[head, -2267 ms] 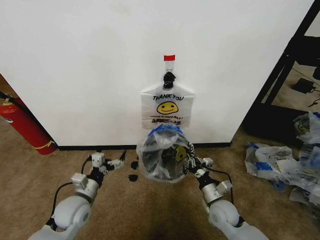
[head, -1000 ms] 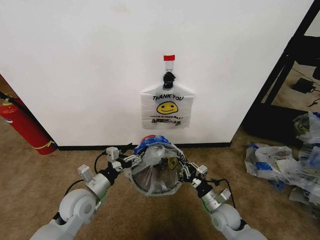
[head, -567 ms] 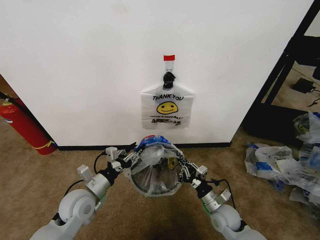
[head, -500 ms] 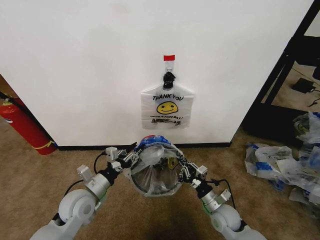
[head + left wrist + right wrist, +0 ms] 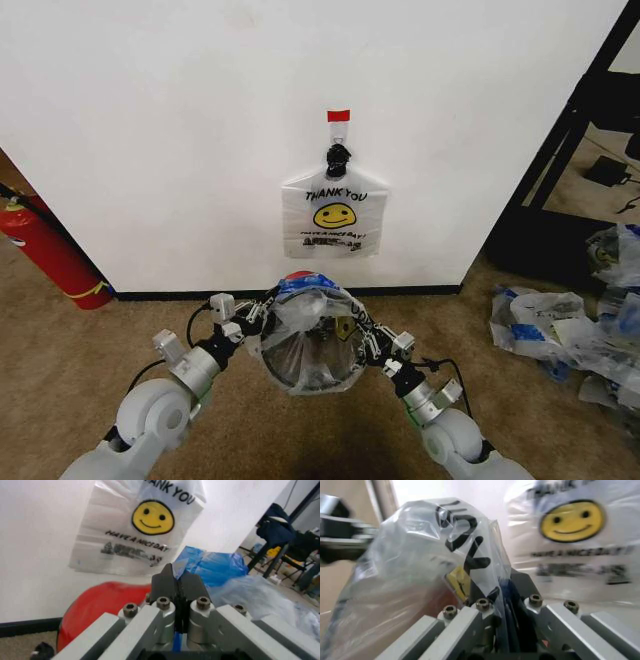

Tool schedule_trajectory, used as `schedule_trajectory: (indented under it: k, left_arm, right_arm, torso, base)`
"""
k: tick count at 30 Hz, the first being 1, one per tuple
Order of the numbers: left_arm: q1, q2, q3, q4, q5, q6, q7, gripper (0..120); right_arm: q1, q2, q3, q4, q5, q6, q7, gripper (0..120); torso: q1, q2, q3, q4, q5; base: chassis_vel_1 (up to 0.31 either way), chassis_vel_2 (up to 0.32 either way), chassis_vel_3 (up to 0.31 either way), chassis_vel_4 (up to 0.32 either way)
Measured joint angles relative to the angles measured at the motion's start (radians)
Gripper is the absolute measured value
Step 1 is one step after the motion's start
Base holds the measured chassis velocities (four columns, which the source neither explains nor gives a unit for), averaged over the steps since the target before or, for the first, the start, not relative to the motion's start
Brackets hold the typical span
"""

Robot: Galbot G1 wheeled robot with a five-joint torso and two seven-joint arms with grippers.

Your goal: Pick up the garbage bag from the wall and place it over the trash bin.

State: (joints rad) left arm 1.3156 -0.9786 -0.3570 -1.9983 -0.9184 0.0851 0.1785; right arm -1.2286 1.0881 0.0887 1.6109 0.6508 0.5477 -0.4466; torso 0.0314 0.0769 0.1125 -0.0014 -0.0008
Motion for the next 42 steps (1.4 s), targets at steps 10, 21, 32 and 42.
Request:
schedule_trajectory:
  k: [10,21,32,42]
  left_arm:
    - [-0.026,0.010,0.005,0.051,0.004,-0.005,0.012,0]
    - [-0.034,-0.001,0.008,0.085,0.017,-0.034,0.040,0]
    - [-0.058,-0.004,-0.007,0.168,0.010,-0.107,-0.024,36]
    - [0.031,-0.025,-0.023,0.006,0.194,-0.191,-0.107,72]
  right_arm:
    - [0.003,-0.023,0.027,-0.037,0.116,-0.054,-0.293,1]
    - [0.000,-0.019,0.005,-0.032,0.241,-0.095,-0.269,1]
    - [-0.024,-0.008,-0.030,-0.001,0.288,-0.129,0.023,1]
    - [-0.038,0.039,-0.056,0.034,0.234,-0.072,0.336,1]
  torso:
    - [0.000,0.000,0.000,-0.0001,-0.0001]
    - [0.000,0.000,0.000,0.0000,0.0000]
    - [0.000,0.000,0.000,0.0000,-0.0001]
    - [0.000,0.000,0.000,-0.0002,0.0002]
  base:
    - [0.000,0.000,0.000,0.000]
    - [0.000,0.000,0.000,0.000]
    - [0.000,0.000,0.000,0.000]
    - [0.000,0.000,0.000,0.000]
